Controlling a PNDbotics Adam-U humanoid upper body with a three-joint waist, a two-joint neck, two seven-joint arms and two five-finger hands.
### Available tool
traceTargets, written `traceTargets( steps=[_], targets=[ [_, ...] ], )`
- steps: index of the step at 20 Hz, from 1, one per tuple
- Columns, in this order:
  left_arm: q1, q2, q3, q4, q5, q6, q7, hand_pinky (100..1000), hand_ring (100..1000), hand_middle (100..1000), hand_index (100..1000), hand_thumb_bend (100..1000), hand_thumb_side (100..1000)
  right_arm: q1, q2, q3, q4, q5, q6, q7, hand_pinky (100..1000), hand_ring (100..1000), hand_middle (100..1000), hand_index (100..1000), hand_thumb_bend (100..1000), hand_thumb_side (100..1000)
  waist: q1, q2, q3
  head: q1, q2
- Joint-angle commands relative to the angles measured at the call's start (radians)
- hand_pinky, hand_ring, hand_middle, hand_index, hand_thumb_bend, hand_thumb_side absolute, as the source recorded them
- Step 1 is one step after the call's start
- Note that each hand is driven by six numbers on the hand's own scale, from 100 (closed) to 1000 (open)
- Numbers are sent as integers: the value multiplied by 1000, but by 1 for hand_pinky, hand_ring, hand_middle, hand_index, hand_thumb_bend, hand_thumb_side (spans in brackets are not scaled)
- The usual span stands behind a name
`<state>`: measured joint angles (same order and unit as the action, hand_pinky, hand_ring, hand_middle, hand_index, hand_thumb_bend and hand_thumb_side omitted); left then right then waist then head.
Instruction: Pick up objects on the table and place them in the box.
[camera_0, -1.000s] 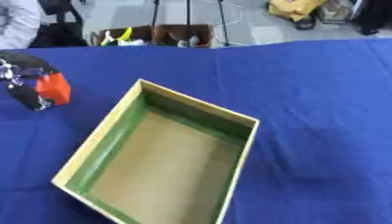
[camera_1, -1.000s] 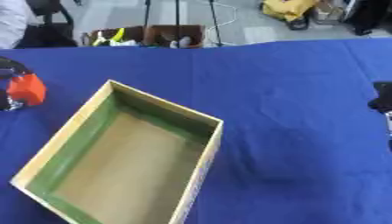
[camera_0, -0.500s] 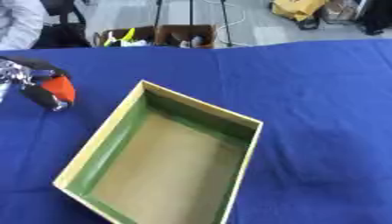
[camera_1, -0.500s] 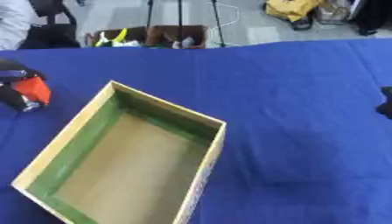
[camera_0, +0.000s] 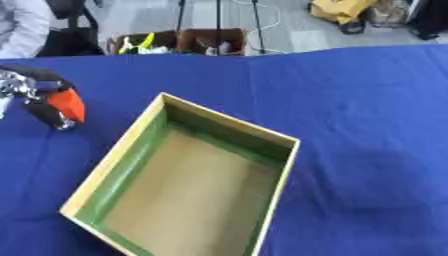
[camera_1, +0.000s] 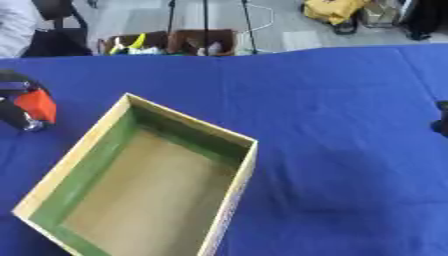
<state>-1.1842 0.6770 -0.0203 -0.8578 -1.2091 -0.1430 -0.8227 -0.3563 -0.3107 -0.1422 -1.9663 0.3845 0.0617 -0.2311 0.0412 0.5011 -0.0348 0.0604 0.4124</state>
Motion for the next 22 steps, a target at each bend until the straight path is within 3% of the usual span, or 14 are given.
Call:
traceTargets(
  steps=[1,5,6,8,12,16,20,22],
  targets=[
    [-20,23,6,-3,-13,7,-19,742,812,830,1000,319,486,-4,-24,-9,-11,0,-1,-4,670,618,508,726,518,1000,0,-20,2,3,-9],
    [-22,22,8,-5,-19,15,-27,689,755,716,978,288,468,-2,-24,-10,-9,2,-1,-3,671,619,509,726,519,1000,1,-19,4,3,-10],
    [-21,22,9,-6,-16,17,-21,654,700,626,953,239,435,-2,-24,-11,-9,2,-1,-3,671,619,509,726,520,1000,1,-19,4,3,-10],
    [-20,21,11,-7,-8,21,1,639,666,580,924,187,423,-1,-24,-12,-8,3,-1,-2,671,620,509,727,521,1000,1,-19,3,3,-11],
    [-20,19,10,-6,9,23,41,617,634,519,827,100,398,1,-23,-13,-6,4,-1,-2,671,620,509,727,523,1000,1,-20,3,4,-9],
    [-25,21,9,-14,10,26,89,565,605,486,722,100,333,3,-23,-14,-4,4,-2,-1,671,621,509,727,523,1000,2,-22,5,4,-5],
    [-27,22,8,-24,-10,32,166,485,562,454,616,100,334,5,-22,-14,-4,3,-3,-1,672,621,509,727,524,1000,3,-25,7,4,-3],
    [-27,21,7,-25,-21,40,206,476,558,461,607,100,349,6,-22,-14,-4,3,-3,-1,672,621,509,728,523,1000,4,-27,8,3,-2]
  ],
)
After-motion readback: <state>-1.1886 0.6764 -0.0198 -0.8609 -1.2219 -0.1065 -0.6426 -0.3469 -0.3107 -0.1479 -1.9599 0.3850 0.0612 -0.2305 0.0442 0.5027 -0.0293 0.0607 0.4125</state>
